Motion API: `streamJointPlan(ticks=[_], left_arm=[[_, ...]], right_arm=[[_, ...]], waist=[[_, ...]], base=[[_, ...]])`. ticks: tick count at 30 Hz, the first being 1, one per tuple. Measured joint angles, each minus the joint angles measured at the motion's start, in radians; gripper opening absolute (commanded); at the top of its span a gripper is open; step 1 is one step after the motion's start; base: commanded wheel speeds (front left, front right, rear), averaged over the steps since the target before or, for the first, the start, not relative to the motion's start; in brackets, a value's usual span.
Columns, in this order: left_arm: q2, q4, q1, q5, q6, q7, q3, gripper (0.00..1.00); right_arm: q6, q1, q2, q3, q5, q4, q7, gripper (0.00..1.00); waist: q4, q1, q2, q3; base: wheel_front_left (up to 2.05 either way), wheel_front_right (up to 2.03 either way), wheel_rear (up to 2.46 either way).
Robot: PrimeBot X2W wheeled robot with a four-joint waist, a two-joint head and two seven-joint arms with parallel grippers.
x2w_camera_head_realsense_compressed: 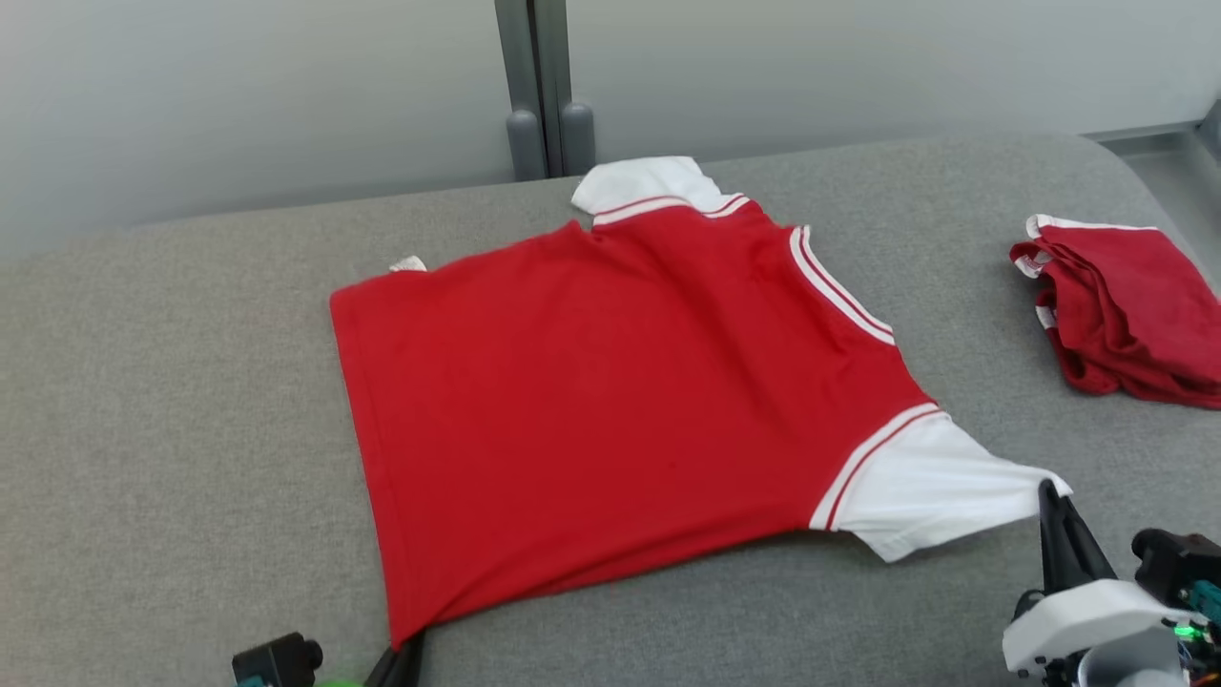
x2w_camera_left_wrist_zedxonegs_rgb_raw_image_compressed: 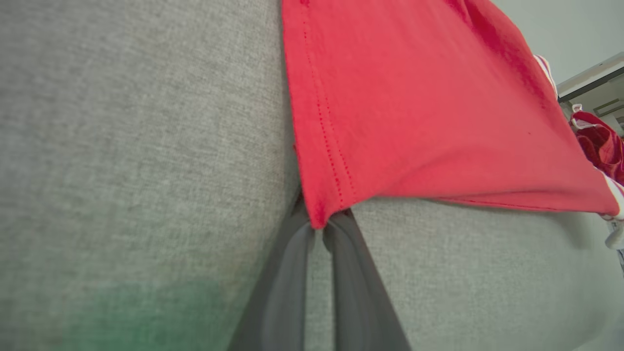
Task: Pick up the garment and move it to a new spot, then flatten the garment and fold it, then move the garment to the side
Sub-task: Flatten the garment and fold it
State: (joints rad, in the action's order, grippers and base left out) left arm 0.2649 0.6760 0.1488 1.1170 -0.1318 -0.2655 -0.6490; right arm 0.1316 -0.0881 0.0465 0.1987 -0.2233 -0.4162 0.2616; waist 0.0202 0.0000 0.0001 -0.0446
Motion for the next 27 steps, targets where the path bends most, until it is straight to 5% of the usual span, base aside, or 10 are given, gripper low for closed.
streamJointPlan(ticks=[14,27], left_arm=[[0.045,-0.207,-0.127,-0.071,0.0,0.002,0.048,0.0],[0.074,-0.277,0.045,-0.066,0.0,0.001,-0.019,0.0]], right_arm=[[0.0,0.109,0.0,0.072,-0.058,0.063,0.0,0.0],[0.0,-0.212,0.002,0.032,0.06,0.008,0.0,0.0]], waist=[[-0.042,0.0,0.0,0.069],[-0.07,0.0,0.0,-0.04]], base=[[0.0,0.0,0.0],[0.0,0.0,0.0]])
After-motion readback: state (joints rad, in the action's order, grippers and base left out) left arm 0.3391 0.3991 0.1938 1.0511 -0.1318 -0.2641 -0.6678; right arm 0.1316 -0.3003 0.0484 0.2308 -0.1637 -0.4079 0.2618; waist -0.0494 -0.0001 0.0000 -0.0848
